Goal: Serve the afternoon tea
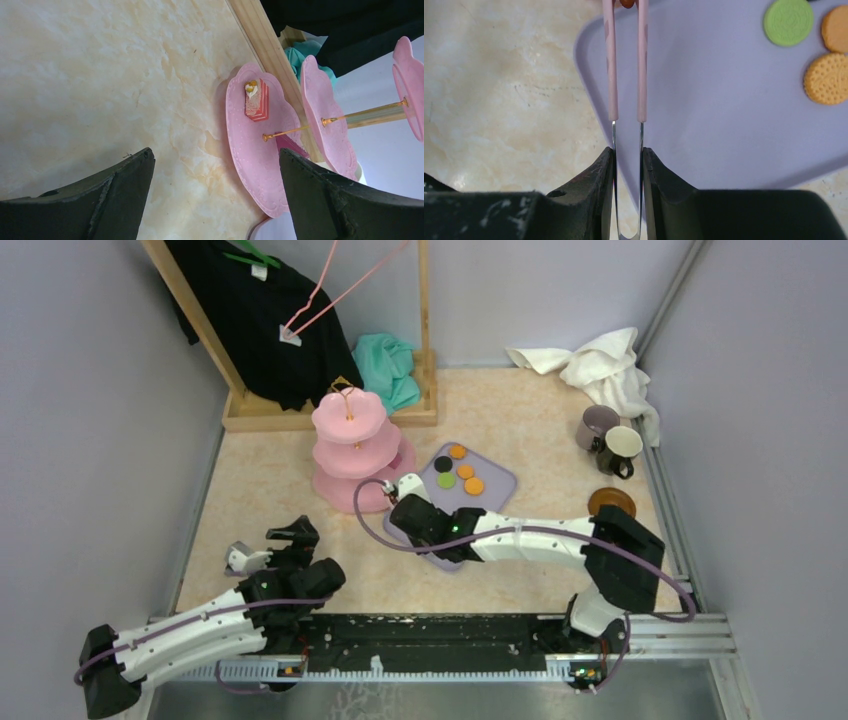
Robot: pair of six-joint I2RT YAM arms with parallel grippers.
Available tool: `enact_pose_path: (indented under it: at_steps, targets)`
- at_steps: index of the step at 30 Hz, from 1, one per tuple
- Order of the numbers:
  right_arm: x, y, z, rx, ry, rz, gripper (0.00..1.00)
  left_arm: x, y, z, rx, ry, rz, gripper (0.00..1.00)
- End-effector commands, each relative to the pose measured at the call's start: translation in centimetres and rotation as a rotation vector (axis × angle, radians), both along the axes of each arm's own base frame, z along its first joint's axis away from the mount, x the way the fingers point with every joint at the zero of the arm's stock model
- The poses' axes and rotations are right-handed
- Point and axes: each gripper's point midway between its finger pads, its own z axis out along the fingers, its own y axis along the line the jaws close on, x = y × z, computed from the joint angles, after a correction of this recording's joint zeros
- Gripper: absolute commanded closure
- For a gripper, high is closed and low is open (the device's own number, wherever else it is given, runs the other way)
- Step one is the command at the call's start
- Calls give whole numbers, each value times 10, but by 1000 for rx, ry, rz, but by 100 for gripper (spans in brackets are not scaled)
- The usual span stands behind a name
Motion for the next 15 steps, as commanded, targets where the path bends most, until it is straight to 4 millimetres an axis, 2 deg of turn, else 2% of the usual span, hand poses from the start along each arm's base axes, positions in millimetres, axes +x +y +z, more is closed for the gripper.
enact_pose_path:
  at_steps: [1, 2, 3, 7, 11, 15]
  targets:
    - [29, 38, 28, 63, -62, 41, 99, -5, 17, -2, -25, -60, 48, 1]
    - [34, 44, 31, 71, -67, 45, 99, -5, 18, -2, -24, -60, 48, 1]
    - [38, 48, 23, 53, -56, 50, 99, -5, 18, -2, -24, -60, 49, 1]
    - [51, 62, 12, 31, -44, 62, 99, -6, 20, -4, -28, -61, 51, 1]
    - [61, 68, 3, 10, -39, 61, 98, -7, 21, -5, -29, -60, 53, 1]
    - [67, 68, -1, -8, -45, 54, 93, -7, 22, -7, -31, -58, 54, 1]
